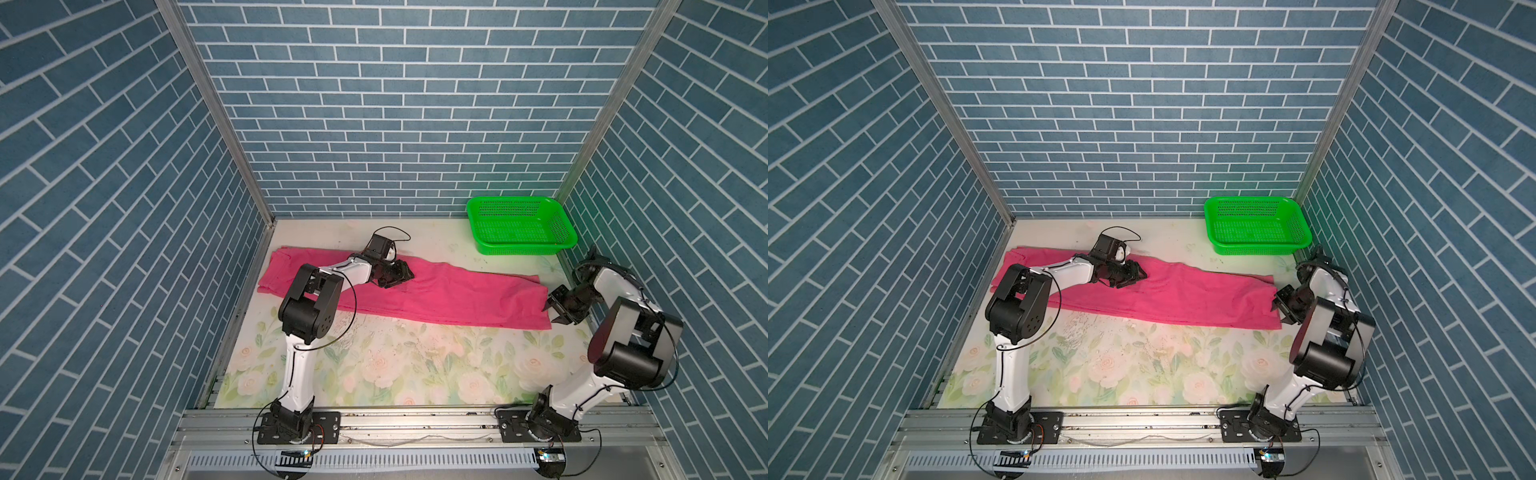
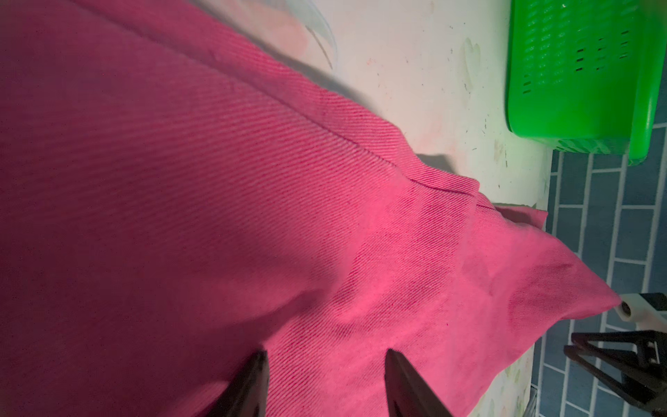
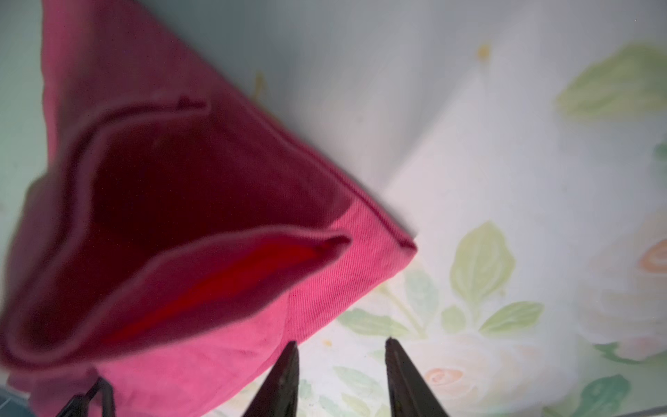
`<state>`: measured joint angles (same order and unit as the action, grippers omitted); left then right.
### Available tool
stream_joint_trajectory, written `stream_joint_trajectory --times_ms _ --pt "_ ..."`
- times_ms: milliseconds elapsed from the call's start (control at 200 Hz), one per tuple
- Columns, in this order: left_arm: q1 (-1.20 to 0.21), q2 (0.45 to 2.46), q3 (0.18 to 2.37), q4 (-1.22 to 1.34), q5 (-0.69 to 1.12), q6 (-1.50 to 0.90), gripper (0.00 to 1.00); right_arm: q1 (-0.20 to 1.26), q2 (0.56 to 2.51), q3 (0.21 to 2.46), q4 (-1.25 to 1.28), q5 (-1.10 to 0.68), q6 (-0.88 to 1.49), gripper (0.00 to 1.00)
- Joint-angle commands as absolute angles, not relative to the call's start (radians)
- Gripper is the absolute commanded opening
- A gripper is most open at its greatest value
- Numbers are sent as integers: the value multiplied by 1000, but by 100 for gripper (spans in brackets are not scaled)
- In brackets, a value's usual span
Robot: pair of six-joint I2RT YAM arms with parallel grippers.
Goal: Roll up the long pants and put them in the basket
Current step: Fold the long pant at the center of the board.
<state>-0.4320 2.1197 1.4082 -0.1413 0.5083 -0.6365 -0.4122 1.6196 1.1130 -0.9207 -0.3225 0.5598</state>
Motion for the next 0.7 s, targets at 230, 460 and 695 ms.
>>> stream_joint_trajectory --times_ms 230,460,695 --pt "-411 2100 1361 -198 505 -607 57 -434 1690 1188 -862 -370 324 42" --pt "-409 2080 1333 -204 500 -597 57 -436 1838 1369 -899 -338 235 41" --pt "-404 2075 1328 -210 497 -587 57 -433 1876 1353 -893 -365 221 40"
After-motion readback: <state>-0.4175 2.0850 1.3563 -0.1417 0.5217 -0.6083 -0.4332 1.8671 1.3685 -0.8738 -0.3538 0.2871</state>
